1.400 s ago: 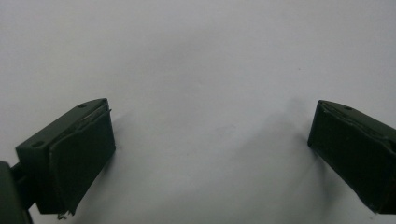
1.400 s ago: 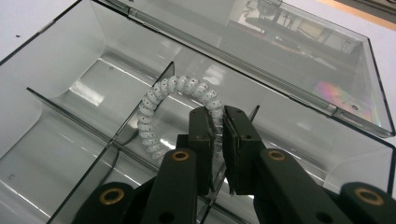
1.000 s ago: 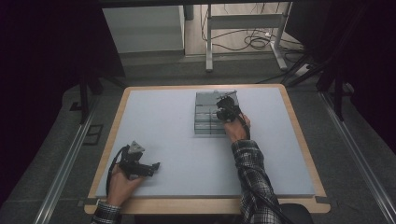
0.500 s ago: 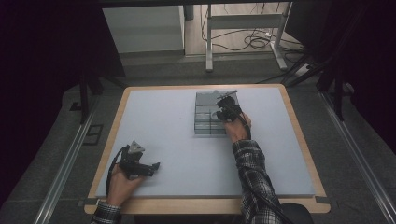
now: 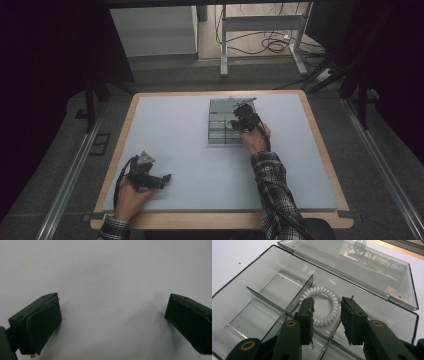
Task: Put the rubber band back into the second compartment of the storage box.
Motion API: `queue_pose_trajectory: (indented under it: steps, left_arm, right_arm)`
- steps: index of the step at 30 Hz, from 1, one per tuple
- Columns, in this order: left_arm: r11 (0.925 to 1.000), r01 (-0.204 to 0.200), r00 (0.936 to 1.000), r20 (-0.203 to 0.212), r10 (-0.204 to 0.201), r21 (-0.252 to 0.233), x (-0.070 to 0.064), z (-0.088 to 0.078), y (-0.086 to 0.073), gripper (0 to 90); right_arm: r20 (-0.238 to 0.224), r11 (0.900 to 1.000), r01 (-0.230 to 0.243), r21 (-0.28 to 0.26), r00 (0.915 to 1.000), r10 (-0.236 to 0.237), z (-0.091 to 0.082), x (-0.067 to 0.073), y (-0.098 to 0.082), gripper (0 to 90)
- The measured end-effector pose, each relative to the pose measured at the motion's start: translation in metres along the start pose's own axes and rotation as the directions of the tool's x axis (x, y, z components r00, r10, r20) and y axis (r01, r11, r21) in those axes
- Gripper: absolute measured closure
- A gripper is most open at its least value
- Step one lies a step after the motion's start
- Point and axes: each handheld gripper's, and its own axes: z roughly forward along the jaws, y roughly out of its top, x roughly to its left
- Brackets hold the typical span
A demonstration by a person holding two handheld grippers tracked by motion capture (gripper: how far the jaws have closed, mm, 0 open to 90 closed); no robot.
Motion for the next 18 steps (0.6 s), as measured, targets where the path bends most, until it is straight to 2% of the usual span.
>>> queue_pose_trajectory:
  steps: [9,18]
  left_arm:
    - [1.0000,0.001,1.0000,0.000,-0.001,0.000,0.000,0.000,0.000,0.3]
    - [1.0000,0.000,1.0000,0.000,0.000,0.000,0.000,0.000,0.000,0.3]
  right_arm:
    - [-0.023,1.000,0.000,-0.011,0.9997,-0.001,-0.009,0.001,-0.001,57.0]
    - [-0.042,1.000,0.000,-0.010,0.9991,0.000,-0.015,-0.001,-0.006,47.9]
